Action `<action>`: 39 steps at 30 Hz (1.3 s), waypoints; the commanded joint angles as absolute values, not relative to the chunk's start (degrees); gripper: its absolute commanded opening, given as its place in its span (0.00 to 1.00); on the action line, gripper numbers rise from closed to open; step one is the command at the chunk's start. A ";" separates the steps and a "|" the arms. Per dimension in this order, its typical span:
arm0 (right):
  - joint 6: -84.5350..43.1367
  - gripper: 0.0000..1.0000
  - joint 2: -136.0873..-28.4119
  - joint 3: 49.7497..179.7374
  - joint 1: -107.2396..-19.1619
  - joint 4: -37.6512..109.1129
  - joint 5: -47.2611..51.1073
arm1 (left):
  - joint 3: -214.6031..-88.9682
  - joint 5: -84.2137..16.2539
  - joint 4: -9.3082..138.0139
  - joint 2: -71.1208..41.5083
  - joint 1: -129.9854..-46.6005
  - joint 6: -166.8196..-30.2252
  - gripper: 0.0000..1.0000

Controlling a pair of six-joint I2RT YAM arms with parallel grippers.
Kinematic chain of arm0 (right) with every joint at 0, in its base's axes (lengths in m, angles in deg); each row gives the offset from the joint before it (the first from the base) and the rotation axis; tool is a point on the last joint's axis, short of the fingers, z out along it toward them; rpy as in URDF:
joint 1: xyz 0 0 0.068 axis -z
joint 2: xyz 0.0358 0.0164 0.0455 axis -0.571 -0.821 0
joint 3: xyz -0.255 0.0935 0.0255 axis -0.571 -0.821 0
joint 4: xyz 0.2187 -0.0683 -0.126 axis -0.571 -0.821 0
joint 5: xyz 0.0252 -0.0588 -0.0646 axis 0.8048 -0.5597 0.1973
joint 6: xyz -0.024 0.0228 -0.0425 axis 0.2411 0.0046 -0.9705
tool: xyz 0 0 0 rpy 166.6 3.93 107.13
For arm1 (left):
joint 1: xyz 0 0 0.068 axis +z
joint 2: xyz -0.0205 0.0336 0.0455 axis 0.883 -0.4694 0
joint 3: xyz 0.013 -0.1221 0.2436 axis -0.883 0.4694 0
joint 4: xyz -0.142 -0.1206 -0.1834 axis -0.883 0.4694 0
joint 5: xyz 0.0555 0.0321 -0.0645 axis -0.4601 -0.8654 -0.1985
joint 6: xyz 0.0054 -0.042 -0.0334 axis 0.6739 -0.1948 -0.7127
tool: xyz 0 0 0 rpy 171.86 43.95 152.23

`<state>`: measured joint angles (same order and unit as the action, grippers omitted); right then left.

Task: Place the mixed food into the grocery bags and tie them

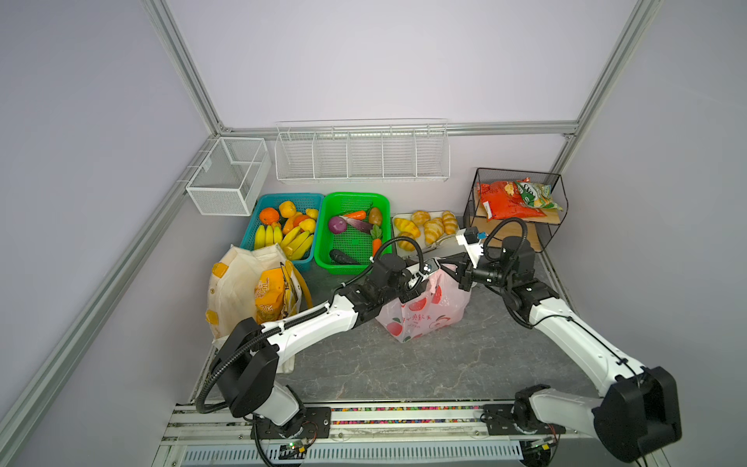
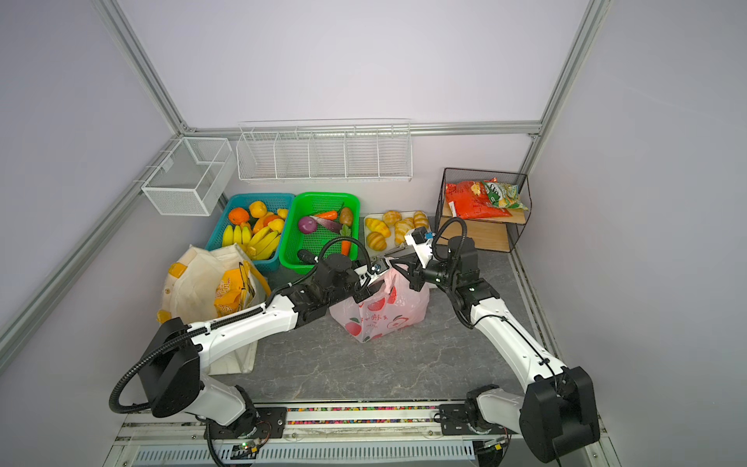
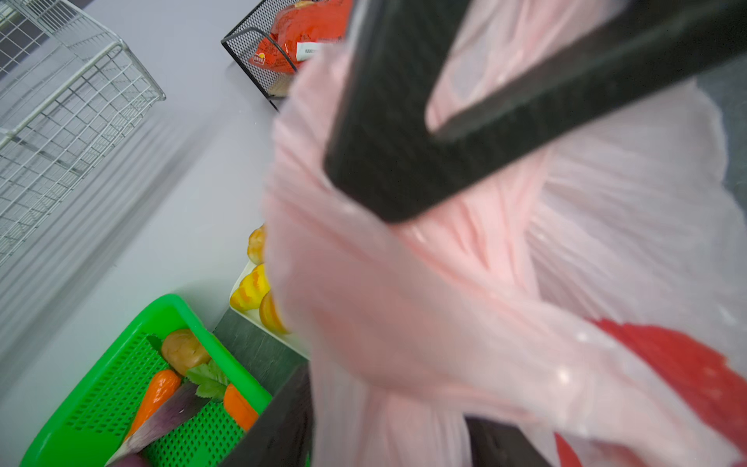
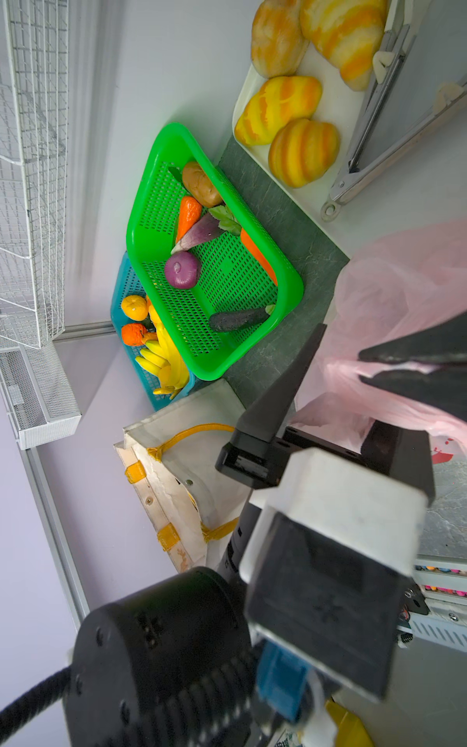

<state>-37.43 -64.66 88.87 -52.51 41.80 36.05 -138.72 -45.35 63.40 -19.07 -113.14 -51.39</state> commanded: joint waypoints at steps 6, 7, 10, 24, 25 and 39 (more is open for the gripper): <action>-41.02 0.06 -64.97 89.91 -52.35 40.36 36.68 | -134.89 -48.14 53.34 -13.83 -113.18 -55.42 0.33; -40.91 0.06 -65.09 89.96 -52.37 40.62 36.82 | -135.02 -47.77 53.66 -13.78 -113.23 -55.78 0.31; -40.71 0.06 -65.28 89.80 -52.48 41.41 37.14 | -135.97 -45.78 55.30 -14.29 -113.10 -56.67 0.24; -43.65 0.06 -64.15 89.52 -52.47 42.51 37.70 | -144.55 -16.82 73.68 -15.13 -106.99 -62.62 0.60; -43.75 0.06 -64.06 89.44 -52.52 42.52 37.72 | -145.61 -15.64 74.72 -15.71 -106.55 -62.97 0.62; -44.83 0.06 -63.27 89.61 -52.56 41.21 37.13 | -161.92 -5.94 91.37 -27.97 -104.16 -62.27 0.68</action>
<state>-42.78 -64.82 88.87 -52.53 41.12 36.49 -160.43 -8.11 87.05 -27.18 -104.83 -63.15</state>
